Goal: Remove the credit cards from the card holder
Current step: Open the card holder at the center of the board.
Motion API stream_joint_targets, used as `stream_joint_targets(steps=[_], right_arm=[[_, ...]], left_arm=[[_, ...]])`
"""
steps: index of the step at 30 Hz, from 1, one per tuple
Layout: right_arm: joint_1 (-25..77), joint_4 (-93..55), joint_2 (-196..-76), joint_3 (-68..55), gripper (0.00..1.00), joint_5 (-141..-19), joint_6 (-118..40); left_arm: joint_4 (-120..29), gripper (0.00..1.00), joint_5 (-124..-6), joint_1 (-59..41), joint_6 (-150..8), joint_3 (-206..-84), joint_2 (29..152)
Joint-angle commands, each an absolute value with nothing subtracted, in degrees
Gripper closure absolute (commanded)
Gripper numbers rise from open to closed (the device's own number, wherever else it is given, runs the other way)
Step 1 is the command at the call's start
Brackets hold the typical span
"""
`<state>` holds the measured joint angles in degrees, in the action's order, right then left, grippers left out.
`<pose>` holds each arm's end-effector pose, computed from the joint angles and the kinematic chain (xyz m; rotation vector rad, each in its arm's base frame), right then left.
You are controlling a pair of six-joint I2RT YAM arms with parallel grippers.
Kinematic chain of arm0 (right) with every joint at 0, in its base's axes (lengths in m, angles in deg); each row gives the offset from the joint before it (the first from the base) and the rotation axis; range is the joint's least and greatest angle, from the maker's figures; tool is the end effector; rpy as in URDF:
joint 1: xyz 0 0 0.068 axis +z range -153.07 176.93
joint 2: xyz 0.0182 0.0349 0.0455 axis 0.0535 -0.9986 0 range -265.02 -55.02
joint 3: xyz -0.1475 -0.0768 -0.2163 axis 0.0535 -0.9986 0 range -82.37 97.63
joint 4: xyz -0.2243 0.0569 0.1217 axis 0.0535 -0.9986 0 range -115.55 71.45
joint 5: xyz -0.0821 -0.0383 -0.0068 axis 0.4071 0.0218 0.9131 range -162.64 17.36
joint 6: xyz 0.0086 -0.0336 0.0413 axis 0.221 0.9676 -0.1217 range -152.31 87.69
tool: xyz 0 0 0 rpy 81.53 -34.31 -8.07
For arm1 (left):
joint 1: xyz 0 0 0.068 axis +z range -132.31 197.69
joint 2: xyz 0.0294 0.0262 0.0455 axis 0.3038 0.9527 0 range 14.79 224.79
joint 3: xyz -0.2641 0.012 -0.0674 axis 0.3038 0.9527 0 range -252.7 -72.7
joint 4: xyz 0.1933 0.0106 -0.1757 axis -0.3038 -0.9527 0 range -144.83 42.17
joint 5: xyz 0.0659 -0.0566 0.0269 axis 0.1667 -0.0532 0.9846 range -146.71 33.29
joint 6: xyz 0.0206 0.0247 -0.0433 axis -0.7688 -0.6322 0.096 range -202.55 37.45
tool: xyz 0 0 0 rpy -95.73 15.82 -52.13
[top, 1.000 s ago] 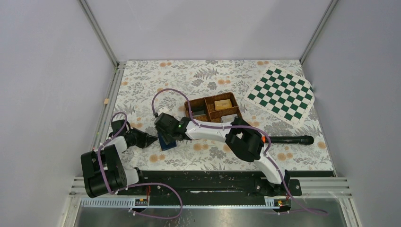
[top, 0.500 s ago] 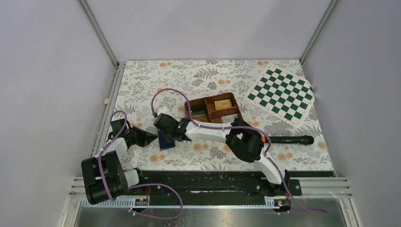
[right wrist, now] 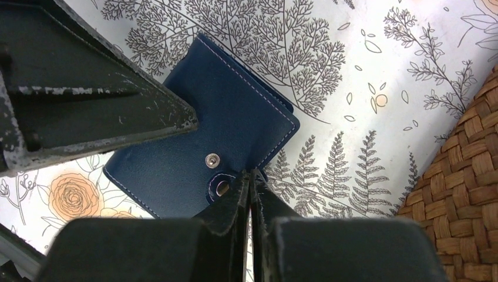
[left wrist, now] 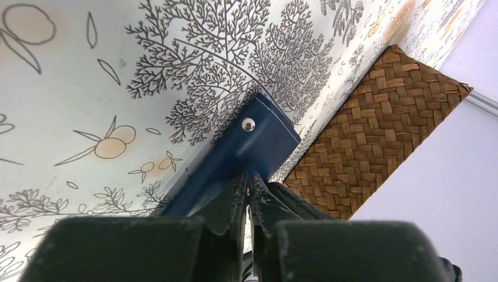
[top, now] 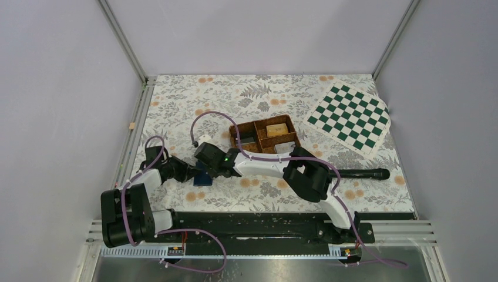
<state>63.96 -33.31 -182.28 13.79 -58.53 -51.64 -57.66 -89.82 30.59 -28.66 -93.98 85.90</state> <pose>0.2016 0.4535 0.1706 -0.8541 2.2274 0.4459 0.1904 0.0237 0.1251 -1.2924 2.3518 -0.9986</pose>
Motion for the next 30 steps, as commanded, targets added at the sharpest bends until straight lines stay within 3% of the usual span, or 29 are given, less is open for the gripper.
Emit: stream_joint_targets(steps=[1, 7, 11, 15, 18, 23, 30], right_arm=[[64.3, -33.5, -177.8, 12.2, 0.95, -57.6, -51.3], [64.2, -36.4, -177.6, 13.3, 0.93, -53.4, -51.7], [64.2, -35.2, -174.6, 11.1, 0.84, -53.3, -52.6], [64.3, -33.8, -172.4, 9.7, 0.64, -55.6, -54.6], [64.4, -31.8, -172.5, 8.9, 0.46, -56.6, -55.0], [64.8, -35.2, -175.8, 12.8, 0.28, -55.1, -54.9], [65.8, -37.4, -181.3, 18.8, 0.27, -55.6, -56.6]], left_arm=[[-56.2, 0.95, -87.7, 30.4, -28.3, -94.2, 87.2], [-58.2, 0.93, -86.4, 30.4, -28.2, -94.6, 83.6], [-63.4, 0.9, -83.1, 30.4, -30.0, -96.5, 80.5], [-66.3, 0.88, -80.7, 30.4, -31.2, -97.9, 78.3], [-67.5, 0.8, -81.0, 31.0, -32.6, -99.5, 79.3], [-71.2, 0.75, -83.1, 35.0, -36.1, -102.5, 81.5], [-73.1, 0.71, -79.5, 37.8, -36.7, -101.7, 76.9]])
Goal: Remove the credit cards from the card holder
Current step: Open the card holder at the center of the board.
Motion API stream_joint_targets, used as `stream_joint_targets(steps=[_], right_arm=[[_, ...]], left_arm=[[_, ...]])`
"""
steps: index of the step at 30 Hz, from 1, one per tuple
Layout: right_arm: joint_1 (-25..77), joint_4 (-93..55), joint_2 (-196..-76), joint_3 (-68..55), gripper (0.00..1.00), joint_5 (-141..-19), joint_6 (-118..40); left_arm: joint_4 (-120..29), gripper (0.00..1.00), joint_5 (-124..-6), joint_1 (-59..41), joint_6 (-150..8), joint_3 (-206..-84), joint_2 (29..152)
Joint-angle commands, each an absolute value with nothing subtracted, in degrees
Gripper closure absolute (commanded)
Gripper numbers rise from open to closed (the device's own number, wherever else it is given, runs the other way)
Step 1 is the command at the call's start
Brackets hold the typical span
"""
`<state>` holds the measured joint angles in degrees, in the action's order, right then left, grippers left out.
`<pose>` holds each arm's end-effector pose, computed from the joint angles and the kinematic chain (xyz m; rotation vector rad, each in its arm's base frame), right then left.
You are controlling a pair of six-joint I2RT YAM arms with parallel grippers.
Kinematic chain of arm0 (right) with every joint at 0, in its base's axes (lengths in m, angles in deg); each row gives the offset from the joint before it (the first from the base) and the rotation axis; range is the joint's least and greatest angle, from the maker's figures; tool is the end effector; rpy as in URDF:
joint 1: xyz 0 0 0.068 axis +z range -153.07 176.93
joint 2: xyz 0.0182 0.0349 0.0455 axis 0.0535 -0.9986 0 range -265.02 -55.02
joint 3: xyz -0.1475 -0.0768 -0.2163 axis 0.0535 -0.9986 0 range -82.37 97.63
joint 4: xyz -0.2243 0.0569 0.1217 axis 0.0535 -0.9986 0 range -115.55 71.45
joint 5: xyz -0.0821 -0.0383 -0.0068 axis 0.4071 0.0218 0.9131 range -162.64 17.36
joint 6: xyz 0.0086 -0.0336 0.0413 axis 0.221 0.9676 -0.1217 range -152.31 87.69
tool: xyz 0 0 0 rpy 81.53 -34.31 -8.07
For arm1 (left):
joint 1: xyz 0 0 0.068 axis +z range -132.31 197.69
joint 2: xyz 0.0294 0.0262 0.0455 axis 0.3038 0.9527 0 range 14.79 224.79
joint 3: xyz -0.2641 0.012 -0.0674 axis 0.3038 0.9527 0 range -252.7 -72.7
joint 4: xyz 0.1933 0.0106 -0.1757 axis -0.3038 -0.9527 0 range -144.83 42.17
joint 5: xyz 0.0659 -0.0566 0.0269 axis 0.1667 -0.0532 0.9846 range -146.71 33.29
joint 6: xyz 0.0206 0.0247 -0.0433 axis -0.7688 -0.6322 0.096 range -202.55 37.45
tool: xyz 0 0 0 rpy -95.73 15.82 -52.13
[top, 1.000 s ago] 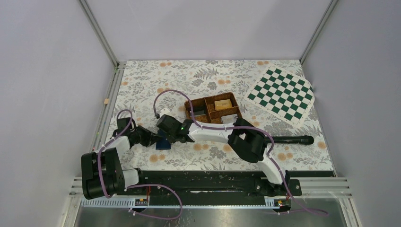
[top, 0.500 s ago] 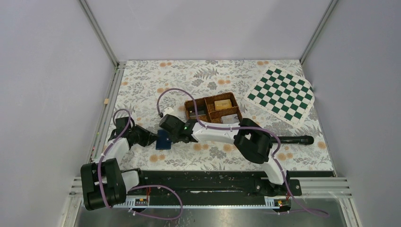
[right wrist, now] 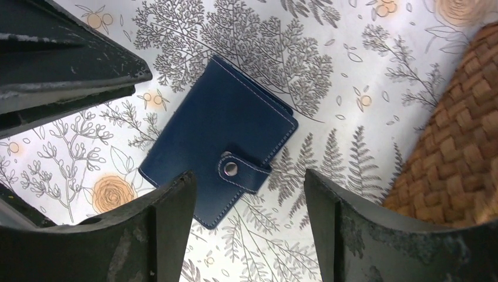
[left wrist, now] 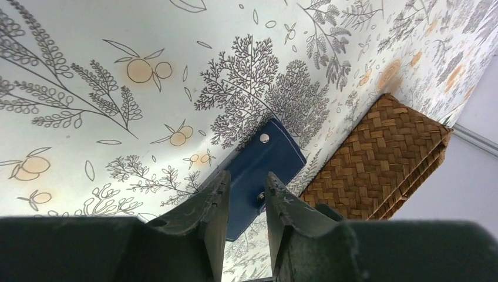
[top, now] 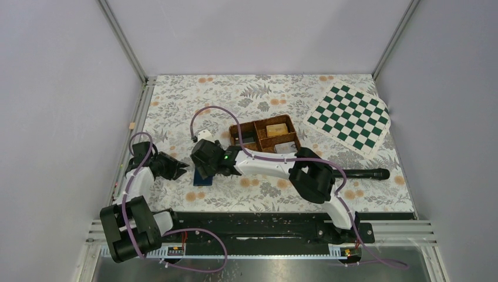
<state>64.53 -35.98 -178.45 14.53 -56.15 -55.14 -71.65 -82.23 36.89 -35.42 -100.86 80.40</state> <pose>0.1958 0.4486 0.2030 -0.7583 2.2195 0.4669 0.1873 0.0490 0.1594 -1.3288 2.3155 -0.7503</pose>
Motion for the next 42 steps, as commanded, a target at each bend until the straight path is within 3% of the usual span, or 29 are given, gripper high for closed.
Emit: stream_joint_targets(steps=[1, 9, 13, 19, 22, 28, 32, 42], right_arm=[[65.9, -37.5, -182.0, 19.4, 0.27, -55.6, -56.6], [66.1, -40.3, -185.7, 22.6, 0.32, -51.8, -56.7], [66.1, -40.3, -186.1, 22.0, 0.4, -51.0, -57.1], [66.1, -37.7, -182.6, 17.5, 0.68, -50.3, -57.5], [66.1, -35.4, -180.1, 15.0, 0.79, -50.5, -57.4], [66.1, -32.9, -176.5, 12.5, 1.0, -52.3, -57.1], [66.0, -30.4, -172.6, 9.1, 1.0, -52.4, -58.6], [65.8, -27.6, -167.7, 5.4, 1.0, -54.2, -62.3]], left_arm=[[-73.1, 0.71, -79.3, 38.2, -36.6, -101.4, 76.6], [-71.9, 0.72, -80.9, 38.9, -36.2, -100.5, 78.6], [-69.4, 0.71, -82.8, 38.8, -35.4, -98.8, 79.2], [-69.1, 0.64, -83.3, 38.4, -36.0, -98.8, 78.4], [-69.2, 0.57, -82.2, 37.2, -35.5, -98.2, 77.0], [-69.1, 0.55, -82.2, 35.3, -35.7, -97.8, 75.5], [-71.3, 0.42, -79.0, 30.5, -36.0, -99.2, 73.6], [-74.3, 0.33, -71.7, 21.0, -33.8, -98.9, 67.2]])
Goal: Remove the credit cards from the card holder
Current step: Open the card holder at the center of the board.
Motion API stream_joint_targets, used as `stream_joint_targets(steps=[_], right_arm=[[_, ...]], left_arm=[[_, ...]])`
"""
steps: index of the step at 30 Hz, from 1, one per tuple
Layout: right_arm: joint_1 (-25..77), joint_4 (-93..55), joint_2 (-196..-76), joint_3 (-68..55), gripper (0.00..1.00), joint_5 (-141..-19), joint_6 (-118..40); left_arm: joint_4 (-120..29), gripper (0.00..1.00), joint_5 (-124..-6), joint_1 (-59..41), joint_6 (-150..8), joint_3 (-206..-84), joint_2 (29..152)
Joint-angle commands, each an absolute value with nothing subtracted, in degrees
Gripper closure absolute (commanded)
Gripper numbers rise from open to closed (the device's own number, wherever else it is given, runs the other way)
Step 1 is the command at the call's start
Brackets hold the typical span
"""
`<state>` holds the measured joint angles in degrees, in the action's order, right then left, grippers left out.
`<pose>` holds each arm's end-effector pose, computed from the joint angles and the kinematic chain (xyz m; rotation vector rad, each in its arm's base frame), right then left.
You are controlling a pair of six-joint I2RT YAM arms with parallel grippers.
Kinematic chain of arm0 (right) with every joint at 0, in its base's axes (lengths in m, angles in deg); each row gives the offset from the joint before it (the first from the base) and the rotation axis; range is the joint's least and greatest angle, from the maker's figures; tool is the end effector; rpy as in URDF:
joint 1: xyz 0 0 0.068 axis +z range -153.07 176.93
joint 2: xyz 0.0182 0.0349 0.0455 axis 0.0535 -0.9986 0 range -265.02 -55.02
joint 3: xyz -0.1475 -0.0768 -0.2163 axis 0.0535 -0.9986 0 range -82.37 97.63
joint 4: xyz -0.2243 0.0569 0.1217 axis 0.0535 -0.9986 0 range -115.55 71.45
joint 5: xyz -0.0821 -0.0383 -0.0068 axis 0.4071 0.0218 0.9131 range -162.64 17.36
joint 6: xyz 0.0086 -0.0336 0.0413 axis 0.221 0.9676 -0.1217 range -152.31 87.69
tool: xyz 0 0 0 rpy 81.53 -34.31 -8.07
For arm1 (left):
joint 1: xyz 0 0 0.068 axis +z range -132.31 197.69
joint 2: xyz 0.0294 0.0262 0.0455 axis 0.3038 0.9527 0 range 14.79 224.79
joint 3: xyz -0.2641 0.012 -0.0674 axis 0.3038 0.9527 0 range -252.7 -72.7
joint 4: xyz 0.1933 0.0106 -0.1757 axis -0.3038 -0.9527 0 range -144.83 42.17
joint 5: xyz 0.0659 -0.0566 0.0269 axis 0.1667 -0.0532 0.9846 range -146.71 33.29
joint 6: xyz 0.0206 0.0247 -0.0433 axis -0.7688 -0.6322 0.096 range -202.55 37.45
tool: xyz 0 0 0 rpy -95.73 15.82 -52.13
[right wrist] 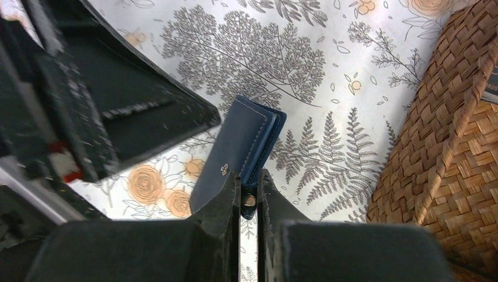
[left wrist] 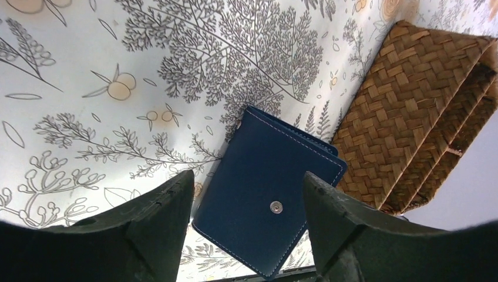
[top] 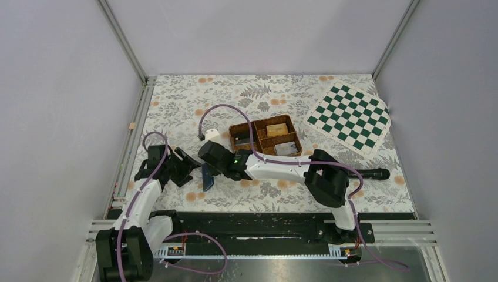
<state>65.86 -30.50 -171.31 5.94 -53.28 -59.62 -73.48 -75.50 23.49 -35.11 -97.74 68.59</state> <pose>0.1778 0.4288 0.2192 -0.6369 2.1842 0.5303 0.1707 0.0059 0.1736 -1.0373 2.3761 -0.6956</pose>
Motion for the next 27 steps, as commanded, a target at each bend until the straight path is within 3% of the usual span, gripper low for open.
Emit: stream_joint_targets(steps=[1, 13, 27], right_arm=[[65.7, -27.6, -167.4, 5.2, 1.0, -54.2, -62.6], [65.3, -27.1, -165.4, 3.1, 1.0, -54.3, -63.7], [65.3, -24.9, -161.1, -1.8, 1.0, -54.9, -65.1]], left_arm=[[-74.3, 0.32, -71.6, 20.1, -33.4, -98.5, 67.0], [-74.3, 0.25, -72.1, 18.0, -31.7, -95.5, 61.2], [-75.8, 0.27, -72.7, 18.0, -34.9, -99.9, 61.8]])
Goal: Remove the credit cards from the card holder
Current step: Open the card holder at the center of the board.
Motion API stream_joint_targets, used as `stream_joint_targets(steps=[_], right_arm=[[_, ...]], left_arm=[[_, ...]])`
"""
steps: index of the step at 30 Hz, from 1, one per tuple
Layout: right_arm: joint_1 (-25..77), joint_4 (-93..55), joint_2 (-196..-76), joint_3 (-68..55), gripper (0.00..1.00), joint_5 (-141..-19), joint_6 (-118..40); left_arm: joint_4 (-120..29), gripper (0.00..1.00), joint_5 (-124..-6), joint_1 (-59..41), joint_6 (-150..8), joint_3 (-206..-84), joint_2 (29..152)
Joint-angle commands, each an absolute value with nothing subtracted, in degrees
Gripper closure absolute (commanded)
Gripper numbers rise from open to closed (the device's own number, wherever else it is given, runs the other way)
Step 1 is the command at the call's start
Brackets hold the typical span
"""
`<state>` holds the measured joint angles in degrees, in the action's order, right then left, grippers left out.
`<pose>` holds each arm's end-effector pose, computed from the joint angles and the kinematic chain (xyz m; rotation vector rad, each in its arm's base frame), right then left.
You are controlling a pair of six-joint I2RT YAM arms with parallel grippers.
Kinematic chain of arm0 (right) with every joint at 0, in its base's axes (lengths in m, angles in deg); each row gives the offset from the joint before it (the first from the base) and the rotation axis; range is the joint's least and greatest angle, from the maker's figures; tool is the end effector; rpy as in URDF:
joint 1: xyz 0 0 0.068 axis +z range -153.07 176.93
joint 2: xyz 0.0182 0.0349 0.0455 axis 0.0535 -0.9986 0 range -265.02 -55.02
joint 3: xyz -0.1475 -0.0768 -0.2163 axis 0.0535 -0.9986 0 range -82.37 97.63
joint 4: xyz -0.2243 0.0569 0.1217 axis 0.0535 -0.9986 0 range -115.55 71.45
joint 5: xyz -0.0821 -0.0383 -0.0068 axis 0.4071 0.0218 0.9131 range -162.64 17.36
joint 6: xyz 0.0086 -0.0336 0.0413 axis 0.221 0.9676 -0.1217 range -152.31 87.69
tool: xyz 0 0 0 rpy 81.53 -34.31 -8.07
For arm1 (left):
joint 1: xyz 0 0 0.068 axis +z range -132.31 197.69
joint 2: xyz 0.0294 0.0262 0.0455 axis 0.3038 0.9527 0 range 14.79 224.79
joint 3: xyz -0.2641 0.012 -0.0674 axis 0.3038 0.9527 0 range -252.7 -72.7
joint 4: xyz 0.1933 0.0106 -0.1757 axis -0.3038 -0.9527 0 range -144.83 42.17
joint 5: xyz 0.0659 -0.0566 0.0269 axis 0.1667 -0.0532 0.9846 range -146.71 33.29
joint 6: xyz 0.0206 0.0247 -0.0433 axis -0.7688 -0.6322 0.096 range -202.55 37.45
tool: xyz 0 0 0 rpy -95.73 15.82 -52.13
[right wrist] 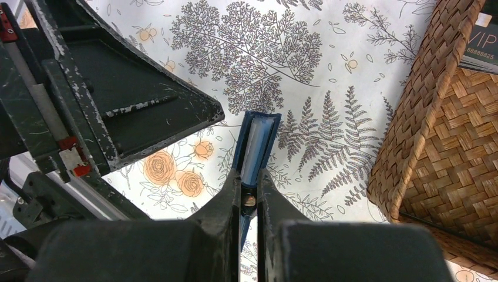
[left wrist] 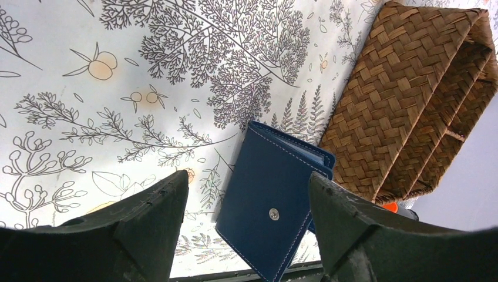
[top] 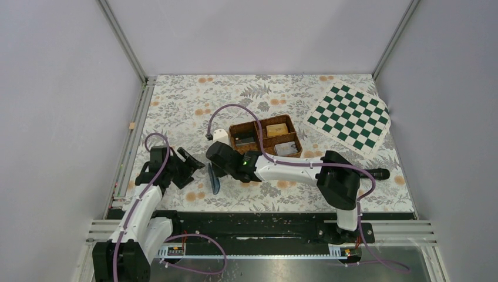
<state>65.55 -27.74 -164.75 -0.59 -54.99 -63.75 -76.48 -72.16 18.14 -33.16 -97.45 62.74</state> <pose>0.1704 0.4056 0.2350 -0.5531 2.1892 0.6330 0.1590 -0.0082 0.1829 -0.9700 2.3724 -0.6827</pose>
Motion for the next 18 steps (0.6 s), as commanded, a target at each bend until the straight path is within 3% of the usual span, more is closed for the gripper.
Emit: stream_joint_targets(steps=[1, 18], right_arm=[[65.3, -24.5, -160.8, -2.2, 1.0, -54.9, -65.2], [65.3, -24.2, -161.2, -2.3, 1.0, -55.0, -65.8]], left_arm=[[-75.8, 0.26, -73.2, 16.7, -35.3, -99.9, 61.4], [-75.0, 0.27, -74.6, 15.1, -35.0, -99.8, 58.7]])
